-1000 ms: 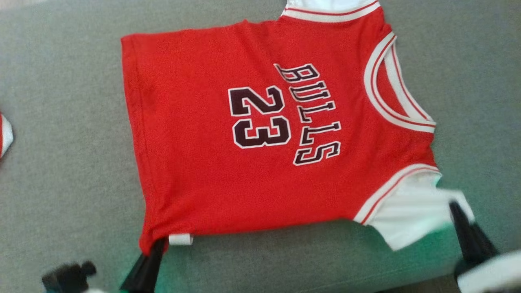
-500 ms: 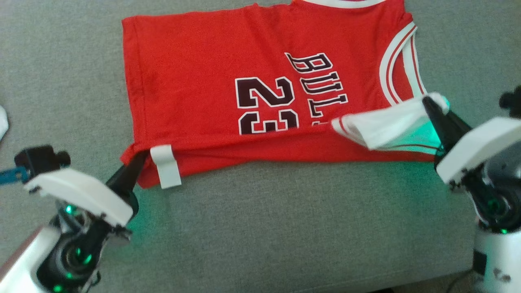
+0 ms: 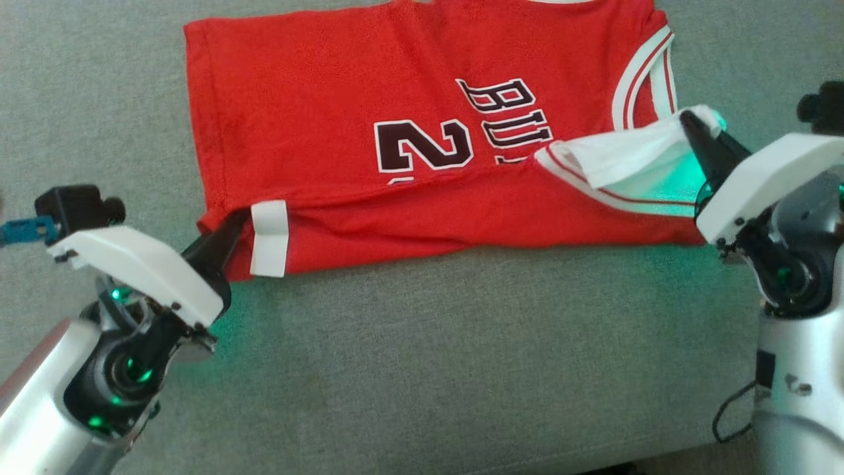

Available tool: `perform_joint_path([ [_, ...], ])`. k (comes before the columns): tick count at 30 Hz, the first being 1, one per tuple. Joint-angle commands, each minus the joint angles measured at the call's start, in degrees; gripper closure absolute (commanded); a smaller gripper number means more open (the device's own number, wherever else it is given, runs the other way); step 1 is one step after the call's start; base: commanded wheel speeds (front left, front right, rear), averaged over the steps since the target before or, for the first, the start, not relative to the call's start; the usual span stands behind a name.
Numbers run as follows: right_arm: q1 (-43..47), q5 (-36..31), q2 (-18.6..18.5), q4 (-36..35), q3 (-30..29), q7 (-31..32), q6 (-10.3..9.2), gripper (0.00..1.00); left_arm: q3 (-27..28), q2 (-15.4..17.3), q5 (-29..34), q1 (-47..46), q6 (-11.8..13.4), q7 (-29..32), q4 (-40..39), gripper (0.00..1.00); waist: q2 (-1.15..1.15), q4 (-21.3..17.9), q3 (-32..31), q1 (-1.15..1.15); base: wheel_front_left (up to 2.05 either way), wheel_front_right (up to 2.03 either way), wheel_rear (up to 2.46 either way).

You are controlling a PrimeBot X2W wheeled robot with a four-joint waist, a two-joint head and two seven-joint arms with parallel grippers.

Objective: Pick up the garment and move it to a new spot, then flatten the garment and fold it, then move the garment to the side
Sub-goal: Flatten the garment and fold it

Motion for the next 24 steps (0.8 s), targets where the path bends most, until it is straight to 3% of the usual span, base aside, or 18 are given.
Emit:
perform_joint_path([
  [1, -2.09, -0.20, -0.48, -1.62, 0.87, -1.03, 0.44, 0.58, 2.40, 1.60, 0.61, -2.69, -0.45, 0.26, -1.13, 0.49, 0.00, 0.16, 0.11, 0.00, 0.00, 0.00, 0.00],
  [2, -2.09, -0.20, -0.48, -1.62, 0.87, -1.03, 0.44, 0.58, 2.40, 1.60, 0.61, -2.69, -0.45, 0.26, -1.13, 0.49, 0.00, 0.16, 0.11, 0.00, 0.00, 0.00, 0.00],
  [3, -2.41, -0.40, -0.48, -1.30, 0.76, -1.85, 0.44, 0.00, 2.27, 1.54, 1.02, -3.08, -0.50, 0.15, -0.85, 0.00, 0.00, 0.26, 0.17, 0.00, 0.00, 0.00, 0.00],
  [7, -2.35, -1.10, -0.48, -0.85, 0.15, -4.42, 0.44, 0.00, 1.75, 1.66, 2.75, -3.79, -1.02, -0.62, 0.11, 0.00, 0.00, 0.55, 0.09, 0.00, 0.00, 0.00, 0.00],
  [10, -0.10, -4.22, -0.48, -4.46, 1.33, -5.28, 0.44, 0.00, 2.32, 3.03, 3.50, -2.52, -2.03, -1.77, -1.15, 0.00, 0.00, 0.43, -0.04, 0.00, 0.00, 0.00, 0.00],
  [17, 11.15, -12.85, -3.23, -14.59, 4.94, 0.49, 0.44, 0.00, 2.03, 6.85, 6.37, 5.42, -1.50, -5.37, -5.20, 0.00, 0.00, 0.12, 1.06, 0.00, 0.00, 0.00, 0.00],
  [24, 11.95, -14.96, -3.90, -14.50, 4.88, 2.79, 0.44, 0.00, -0.15, 6.86, 8.89, 4.97, -1.95, -5.03, -4.15, 0.00, 0.00, 0.73, 4.11, 0.00, 0.00, 0.00, 0.00],
])
